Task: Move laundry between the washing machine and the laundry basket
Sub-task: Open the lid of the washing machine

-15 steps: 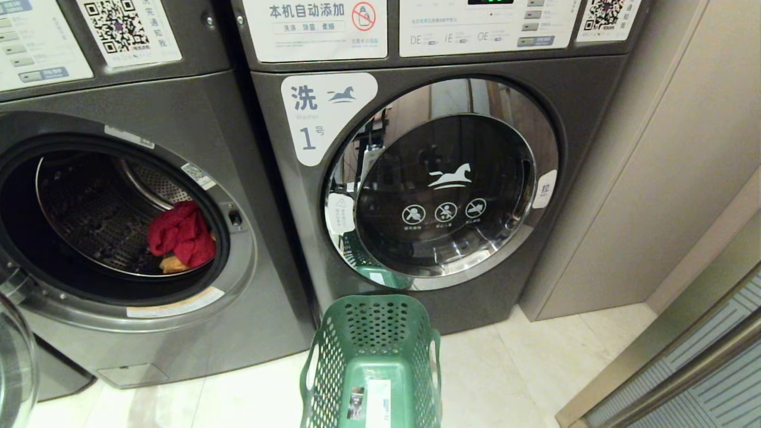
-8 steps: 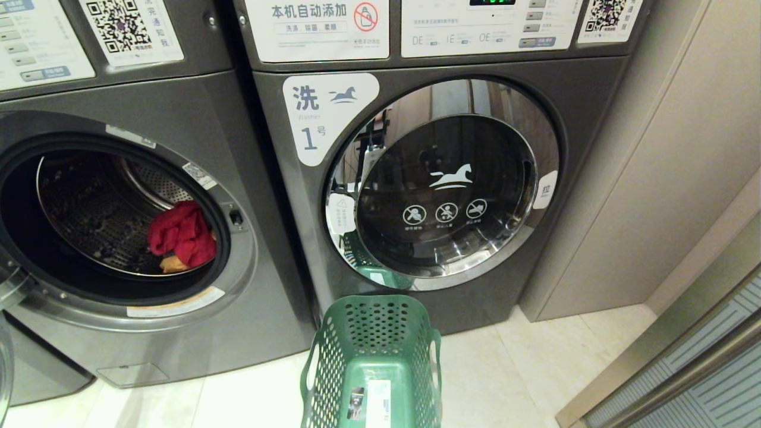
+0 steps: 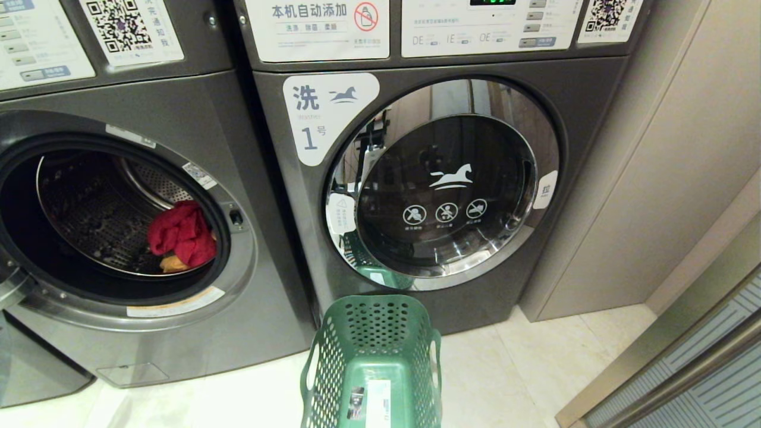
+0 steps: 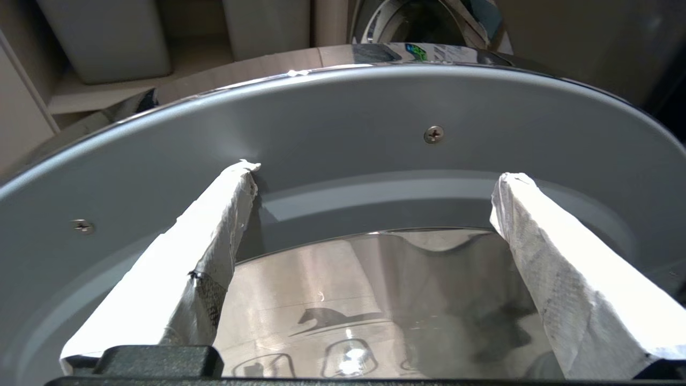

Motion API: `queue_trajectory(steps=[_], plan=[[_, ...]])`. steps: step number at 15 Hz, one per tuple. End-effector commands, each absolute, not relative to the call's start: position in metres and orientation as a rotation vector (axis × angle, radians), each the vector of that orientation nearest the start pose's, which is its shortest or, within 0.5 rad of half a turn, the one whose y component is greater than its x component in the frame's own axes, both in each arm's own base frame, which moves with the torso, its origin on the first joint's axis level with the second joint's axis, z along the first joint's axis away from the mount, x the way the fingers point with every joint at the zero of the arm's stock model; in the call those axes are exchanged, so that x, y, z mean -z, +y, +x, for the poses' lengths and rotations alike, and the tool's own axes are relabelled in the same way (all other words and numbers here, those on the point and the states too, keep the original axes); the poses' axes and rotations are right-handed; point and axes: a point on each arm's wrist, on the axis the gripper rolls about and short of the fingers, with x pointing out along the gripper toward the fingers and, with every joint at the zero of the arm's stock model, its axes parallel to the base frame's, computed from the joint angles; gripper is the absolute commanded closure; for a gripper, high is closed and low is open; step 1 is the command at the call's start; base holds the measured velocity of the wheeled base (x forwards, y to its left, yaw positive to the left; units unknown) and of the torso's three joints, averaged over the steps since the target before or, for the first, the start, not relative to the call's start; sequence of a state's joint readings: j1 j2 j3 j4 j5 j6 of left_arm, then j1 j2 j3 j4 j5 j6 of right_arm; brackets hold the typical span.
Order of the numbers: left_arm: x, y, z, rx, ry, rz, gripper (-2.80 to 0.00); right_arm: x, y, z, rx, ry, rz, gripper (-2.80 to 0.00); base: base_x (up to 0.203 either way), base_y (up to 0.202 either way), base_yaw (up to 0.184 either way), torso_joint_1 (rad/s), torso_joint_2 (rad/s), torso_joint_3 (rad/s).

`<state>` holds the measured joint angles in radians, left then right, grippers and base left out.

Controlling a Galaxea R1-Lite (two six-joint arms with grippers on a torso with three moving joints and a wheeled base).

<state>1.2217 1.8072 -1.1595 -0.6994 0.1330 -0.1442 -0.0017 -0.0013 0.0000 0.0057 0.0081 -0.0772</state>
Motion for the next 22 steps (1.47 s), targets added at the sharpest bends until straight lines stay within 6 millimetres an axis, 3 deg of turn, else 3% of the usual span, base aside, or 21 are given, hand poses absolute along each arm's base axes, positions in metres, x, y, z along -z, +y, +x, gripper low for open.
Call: queue_trajectory(steps=[1, 7, 8, 16, 17, 22], plan=[[-0.246, 0.348, 0.120, -1.358, -0.130, -0.084, 0.00, -0.075, 0.000, -0.023, -0.006, 0.006, -0.078, 0.00, 0.000, 0.000, 0.000, 0.000, 0.00, 0.000], [-0.247, 0.347, 0.120, -1.352, -0.095, -0.036, 0.00, -0.075, 0.000, -0.023, -0.008, 0.006, -0.078, 0.00, 0.000, 0.000, 0.000, 0.000, 0.00, 0.000], [-0.247, 0.347, 0.120, -1.340, -0.096, -0.035, -2.80, -0.075, 0.000, -0.023, -0.008, 0.006, -0.078, 0.00, 0.000, 0.000, 0.000, 0.000, 0.00, 0.000], [-0.255, 0.350, 0.121, -1.345, -0.122, -0.008, -2.80, -0.075, 0.000, -0.023, -0.007, 0.006, -0.078, 0.00, 0.000, 0.000, 0.000, 0.000, 0.00, 0.000], [-0.253, 0.353, 0.121, -1.356, -0.119, -0.009, 0.00, -0.075, 0.000, -0.023, -0.006, 0.006, -0.078, 0.00, 0.000, 0.000, 0.000, 0.000, 0.00, 0.000], [-0.256, 0.358, 0.121, -1.420, -0.132, -0.006, 0.00, -0.075, 0.000, -0.023, -0.007, 0.006, -0.078, 0.00, 0.000, 0.000, 0.000, 0.000, 0.00, 0.000]])
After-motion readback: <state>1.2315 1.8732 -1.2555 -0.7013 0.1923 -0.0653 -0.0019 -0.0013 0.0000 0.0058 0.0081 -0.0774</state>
